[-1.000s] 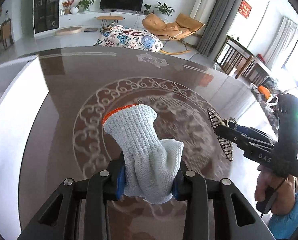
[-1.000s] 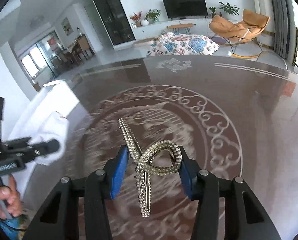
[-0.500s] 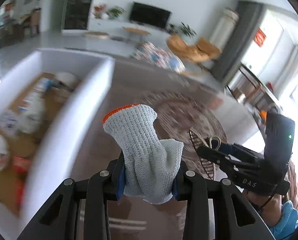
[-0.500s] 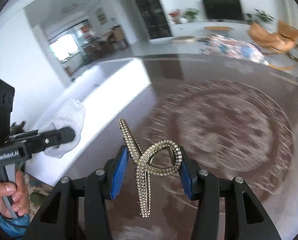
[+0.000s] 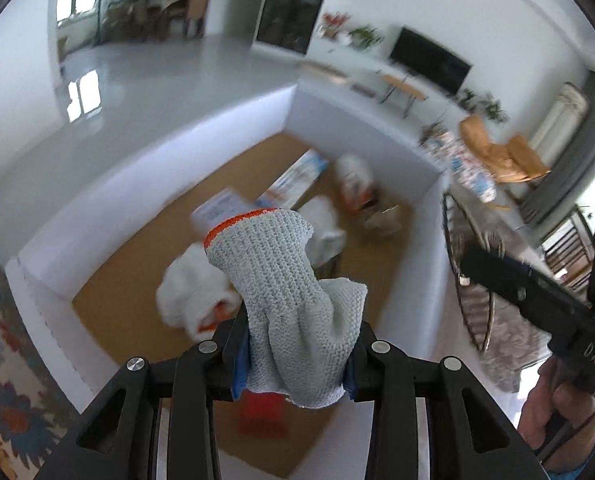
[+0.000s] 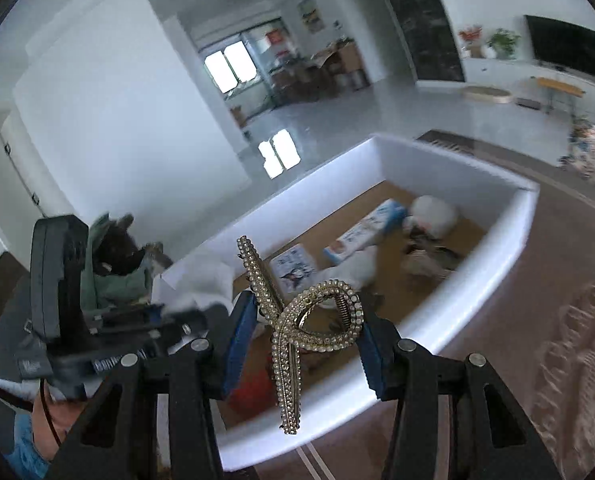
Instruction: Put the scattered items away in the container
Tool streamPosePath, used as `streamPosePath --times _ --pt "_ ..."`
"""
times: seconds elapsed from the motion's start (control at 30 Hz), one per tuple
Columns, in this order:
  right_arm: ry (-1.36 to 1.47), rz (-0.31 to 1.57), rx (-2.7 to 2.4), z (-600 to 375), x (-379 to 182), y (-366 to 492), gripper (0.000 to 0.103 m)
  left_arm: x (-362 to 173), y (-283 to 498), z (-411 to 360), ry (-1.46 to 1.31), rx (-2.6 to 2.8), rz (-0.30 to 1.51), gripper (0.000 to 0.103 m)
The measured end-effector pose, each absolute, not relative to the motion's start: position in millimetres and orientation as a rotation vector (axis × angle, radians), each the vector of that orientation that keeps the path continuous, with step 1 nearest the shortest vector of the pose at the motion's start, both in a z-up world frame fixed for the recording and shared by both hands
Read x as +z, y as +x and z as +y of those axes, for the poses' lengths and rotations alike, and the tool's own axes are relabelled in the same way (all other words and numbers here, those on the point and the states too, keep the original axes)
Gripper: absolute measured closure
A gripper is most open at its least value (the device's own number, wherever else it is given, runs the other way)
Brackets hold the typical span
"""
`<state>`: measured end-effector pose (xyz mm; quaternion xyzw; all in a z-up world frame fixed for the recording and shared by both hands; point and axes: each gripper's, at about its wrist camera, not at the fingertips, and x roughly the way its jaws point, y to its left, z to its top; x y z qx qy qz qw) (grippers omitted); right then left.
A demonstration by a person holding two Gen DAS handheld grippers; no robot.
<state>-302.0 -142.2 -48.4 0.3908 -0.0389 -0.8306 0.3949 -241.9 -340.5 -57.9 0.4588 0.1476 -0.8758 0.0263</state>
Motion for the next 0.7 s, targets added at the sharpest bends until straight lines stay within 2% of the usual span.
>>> streamPosePath --times 0.1,0.17,0.23,0.27,0.3,0.33,0.7 --pt "1.064 -0.046 -2.077 -170.7 -74.5 -313.3 0.054 -80.4 -246.6 -348.3 1.493 -2.653 0.451 0.066" --pt "1.118 -0.008 -2.057 -188.4 -92.3 -320.4 0.053 -88.9 -248.7 -347.0 1.542 -2.63 0.438 0.059" --pt "1.187 0.052 -2.06 -194.0 -108.3 -325.9 0.052 -94.1 -249.2 -347.3 1.565 -2.603 0.435 0.044" --pt "1.209 0.077 -2.066 -195.5 -114.2 -327.8 0.051 -96.8 -248.7 -348.9 1.568 -2.586 0.443 0.04" --pt "1.212 0.086 -2.071 -196.2 -117.2 -327.3 0.043 -97.4 -247.0 -350.6 1.562 -2.579 0.455 0.037" --pt "1.213 0.093 -2.082 -195.4 -118.9 -326.1 0.04 -98.0 -245.2 -352.3 1.556 -2.571 0.467 0.037" --pt "1.127 -0.024 -2.185 -163.4 -77.4 -305.2 0.039 -80.7 -218.8 -355.3 1.468 -2.55 0.453 0.035"
